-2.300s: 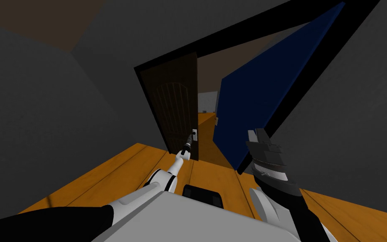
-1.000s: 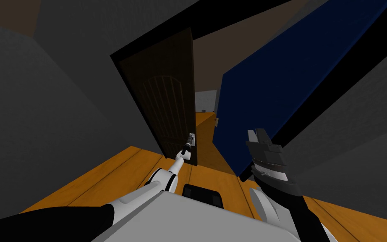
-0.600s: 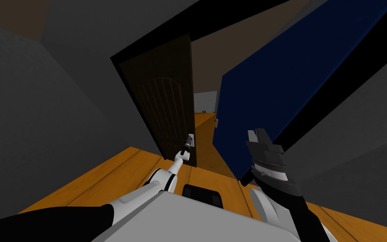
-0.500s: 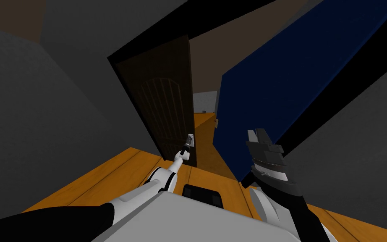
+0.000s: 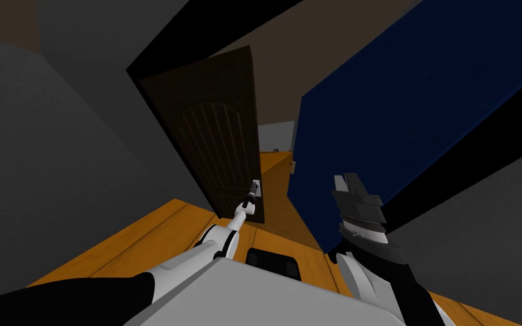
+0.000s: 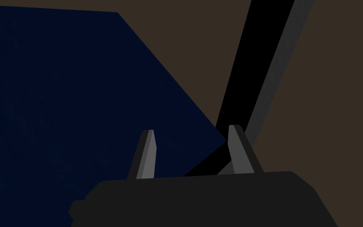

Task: Push the door open

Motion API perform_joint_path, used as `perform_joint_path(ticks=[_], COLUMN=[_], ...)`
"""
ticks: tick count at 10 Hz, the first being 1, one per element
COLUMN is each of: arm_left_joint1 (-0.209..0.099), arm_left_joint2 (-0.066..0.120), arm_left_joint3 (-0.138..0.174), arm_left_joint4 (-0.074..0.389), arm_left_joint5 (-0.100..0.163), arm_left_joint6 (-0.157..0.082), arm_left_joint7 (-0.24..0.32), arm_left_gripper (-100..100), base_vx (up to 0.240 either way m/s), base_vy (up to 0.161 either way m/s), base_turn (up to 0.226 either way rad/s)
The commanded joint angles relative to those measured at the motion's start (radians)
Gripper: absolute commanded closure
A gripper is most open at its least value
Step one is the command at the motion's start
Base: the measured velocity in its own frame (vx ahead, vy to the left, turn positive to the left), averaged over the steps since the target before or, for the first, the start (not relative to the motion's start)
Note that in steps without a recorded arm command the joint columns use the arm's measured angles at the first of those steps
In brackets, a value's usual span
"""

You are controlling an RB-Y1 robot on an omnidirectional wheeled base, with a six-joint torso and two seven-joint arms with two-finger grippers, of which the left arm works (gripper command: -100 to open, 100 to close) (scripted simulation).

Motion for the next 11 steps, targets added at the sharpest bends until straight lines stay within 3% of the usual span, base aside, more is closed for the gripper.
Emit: perform_joint_path(ticks=[1,2,4,5,6,7,11], arm_left_joint1=[0.023,0.023,0.023,0.022,0.022,0.039,0.041], arm_left_joint2=[0.022,0.022,0.022,0.030,0.030,0.028,0.022], arm_left_joint3=[0.010,0.010,0.010,0.032,0.032,0.020,0.016], arm_left_joint4=[-0.050,-0.036,-0.059,-0.057,-0.057,-0.082,-0.084], arm_left_joint5=[0.002,0.002,0.002,0.009,0.009,0.007,0.008], arm_left_joint6=[0.020,0.020,0.020,0.018,0.018,0.036,0.035], arm_left_joint7=[0.000,0.000,0.000,-0.014,-0.014,-0.007,-0.003], arm_left_gripper=[100,100,100,100,100,-100,-100], base_vx=[0.124,0.062,0.003,0.104,0.151,-0.049,-0.179], base_vy=[-0.065,-0.011,0.013,-0.049,-0.063,-0.059,-0.033], base_turn=[0.047,-0.016,-0.017,0.146,0.170,0.043,0.003])
